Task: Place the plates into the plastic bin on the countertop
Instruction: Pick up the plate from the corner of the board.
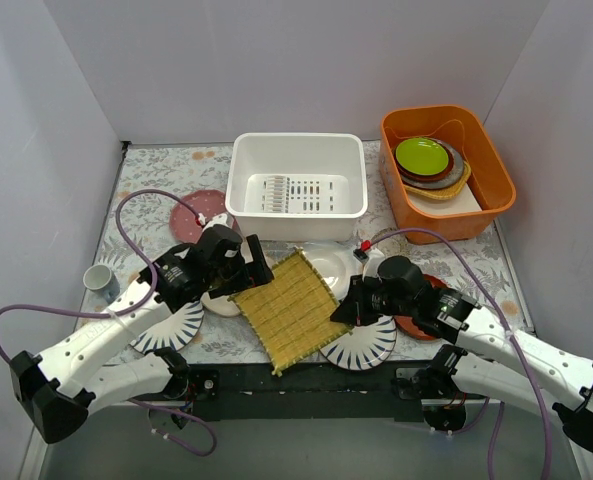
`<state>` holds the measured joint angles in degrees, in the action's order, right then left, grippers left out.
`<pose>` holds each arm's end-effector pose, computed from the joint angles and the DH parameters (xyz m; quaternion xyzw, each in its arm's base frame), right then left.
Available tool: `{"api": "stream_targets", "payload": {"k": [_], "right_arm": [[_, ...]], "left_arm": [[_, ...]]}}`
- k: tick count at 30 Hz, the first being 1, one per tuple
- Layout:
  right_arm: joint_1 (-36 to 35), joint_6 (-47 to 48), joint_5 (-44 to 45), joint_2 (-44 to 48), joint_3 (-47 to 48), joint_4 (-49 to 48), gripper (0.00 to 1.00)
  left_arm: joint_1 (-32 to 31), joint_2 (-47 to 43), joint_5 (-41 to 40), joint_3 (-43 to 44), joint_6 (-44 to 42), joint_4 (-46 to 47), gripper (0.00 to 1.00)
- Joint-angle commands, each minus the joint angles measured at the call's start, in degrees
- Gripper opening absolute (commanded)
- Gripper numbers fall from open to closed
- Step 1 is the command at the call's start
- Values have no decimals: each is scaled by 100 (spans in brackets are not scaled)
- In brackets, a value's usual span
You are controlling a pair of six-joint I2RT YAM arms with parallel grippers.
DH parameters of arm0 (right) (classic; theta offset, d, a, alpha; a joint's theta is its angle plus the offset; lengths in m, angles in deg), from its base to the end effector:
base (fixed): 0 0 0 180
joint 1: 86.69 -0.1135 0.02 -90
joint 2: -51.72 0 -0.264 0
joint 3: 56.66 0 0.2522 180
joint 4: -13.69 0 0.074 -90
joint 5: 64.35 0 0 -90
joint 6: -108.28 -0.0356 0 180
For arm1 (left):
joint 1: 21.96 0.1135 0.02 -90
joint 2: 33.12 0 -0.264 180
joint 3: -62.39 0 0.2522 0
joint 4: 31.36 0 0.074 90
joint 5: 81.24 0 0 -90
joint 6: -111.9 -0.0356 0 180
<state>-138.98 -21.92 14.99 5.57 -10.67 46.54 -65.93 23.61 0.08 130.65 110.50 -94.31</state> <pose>0.1053 0.1470 0.2438 -0.1362 0.8655 0.3996 0.2695 0.1407 -0.1283 0.2993 -0.3805 0.8612 -0.2729 0.1979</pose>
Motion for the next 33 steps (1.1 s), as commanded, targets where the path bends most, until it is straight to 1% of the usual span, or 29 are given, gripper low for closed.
{"api": "stream_targets", "payload": {"k": [1, 5, 9, 13, 14, 15, 17, 25, 33], "right_arm": [[-18, 390, -104, 36, 722, -337, 1], [-18, 636, 89, -104, 1153, 164, 1], [-18, 707, 449, -96, 1444, 411, 1], [-18, 847, 845, -210, 1900, 788, 1], [-9, 917, 994, -349, 2049, 980, 1], [-18, 988, 1369, -420, 2381, 1287, 1], [-9, 1225, 1574, -639, 2682, 1483, 1], [105, 1682, 1777, -1370, 3859, 1703, 1], [579, 1964, 1664, -1783, 4502, 1659, 1]], "left_arm": [[11, -250, -282, 201, 52, -100, 98], [20, -680, -580, 289, 158, -143, 98], [11, -1137, -915, 456, 202, -319, 98], [19, -1156, -1249, 711, 254, -696, 98], [11, -1129, -1406, 850, 298, -906, 98], [11, -1086, -1468, 913, 316, -1004, 98], [11, -954, -1530, 1010, 290, -1180, 98], [11, -681, -1267, 1028, 140, -1110, 98], [11, -979, -1232, 826, 158, -1119, 98]]}}
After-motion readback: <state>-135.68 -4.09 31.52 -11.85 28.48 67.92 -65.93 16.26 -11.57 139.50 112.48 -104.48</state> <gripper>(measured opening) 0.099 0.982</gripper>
